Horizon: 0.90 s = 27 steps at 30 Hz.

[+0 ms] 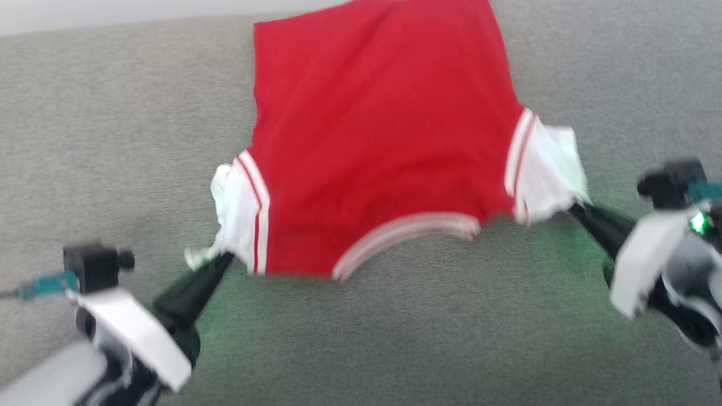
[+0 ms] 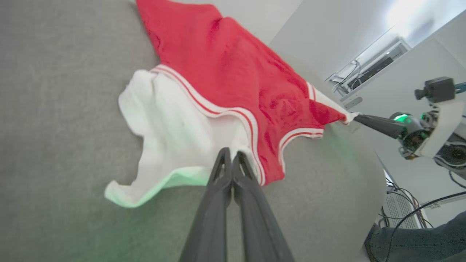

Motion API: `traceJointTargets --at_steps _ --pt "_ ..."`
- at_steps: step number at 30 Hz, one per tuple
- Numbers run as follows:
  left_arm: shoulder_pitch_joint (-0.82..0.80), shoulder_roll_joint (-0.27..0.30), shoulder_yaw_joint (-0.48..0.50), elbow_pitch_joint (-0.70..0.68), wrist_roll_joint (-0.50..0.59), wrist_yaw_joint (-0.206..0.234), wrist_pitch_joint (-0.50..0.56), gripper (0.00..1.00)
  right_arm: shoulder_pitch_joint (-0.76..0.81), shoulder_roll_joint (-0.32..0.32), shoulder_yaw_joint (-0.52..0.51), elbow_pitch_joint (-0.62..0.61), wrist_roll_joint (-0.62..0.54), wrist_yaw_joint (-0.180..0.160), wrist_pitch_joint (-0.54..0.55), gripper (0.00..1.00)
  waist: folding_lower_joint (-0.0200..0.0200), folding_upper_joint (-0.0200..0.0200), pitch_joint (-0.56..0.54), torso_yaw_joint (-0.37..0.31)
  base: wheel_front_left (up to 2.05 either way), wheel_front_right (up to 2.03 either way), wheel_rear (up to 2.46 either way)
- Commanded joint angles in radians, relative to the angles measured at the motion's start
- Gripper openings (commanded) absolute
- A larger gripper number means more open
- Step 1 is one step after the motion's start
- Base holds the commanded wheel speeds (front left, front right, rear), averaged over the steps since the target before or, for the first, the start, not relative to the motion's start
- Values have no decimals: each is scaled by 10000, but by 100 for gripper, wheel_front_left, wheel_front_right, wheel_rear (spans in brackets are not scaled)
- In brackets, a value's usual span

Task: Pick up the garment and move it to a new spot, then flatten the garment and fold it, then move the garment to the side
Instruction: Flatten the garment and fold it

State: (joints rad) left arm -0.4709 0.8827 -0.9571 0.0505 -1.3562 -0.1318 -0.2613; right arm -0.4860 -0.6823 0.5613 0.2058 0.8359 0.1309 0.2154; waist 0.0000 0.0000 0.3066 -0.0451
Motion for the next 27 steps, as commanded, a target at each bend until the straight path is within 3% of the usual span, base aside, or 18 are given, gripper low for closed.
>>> traceJointTargets --at_steps 1,9,15,21,27 --pt "382 43 45 -146 115 25 -50 0 520 -64 -205 -419 89 -3 237 0 0 0 -66 104 0 0 0" --pt "2108 483 92 -1201 269 25 -50 0 3952 -510 -1780 -2964 315 -3 2245 0 0 0 -124 532 0 0 0" --pt "2804 951 -254 -1774 34 25 -50 0 5805 -466 -3096 -4395 380 -3 3478 0 0 0 -83 656 0 0 0" --pt "3060 1435 -579 -2166 -203 25 -24 0 7106 122 -4745 -5710 -17 -3 4422 0 0 0 -1 682 0 0 0" --pt "2613 895 -801 -1779 73 25 -37 0 6980 831 -4826 -5859 -574 -3 5024 0 0 0 -21 700 0 0 0"
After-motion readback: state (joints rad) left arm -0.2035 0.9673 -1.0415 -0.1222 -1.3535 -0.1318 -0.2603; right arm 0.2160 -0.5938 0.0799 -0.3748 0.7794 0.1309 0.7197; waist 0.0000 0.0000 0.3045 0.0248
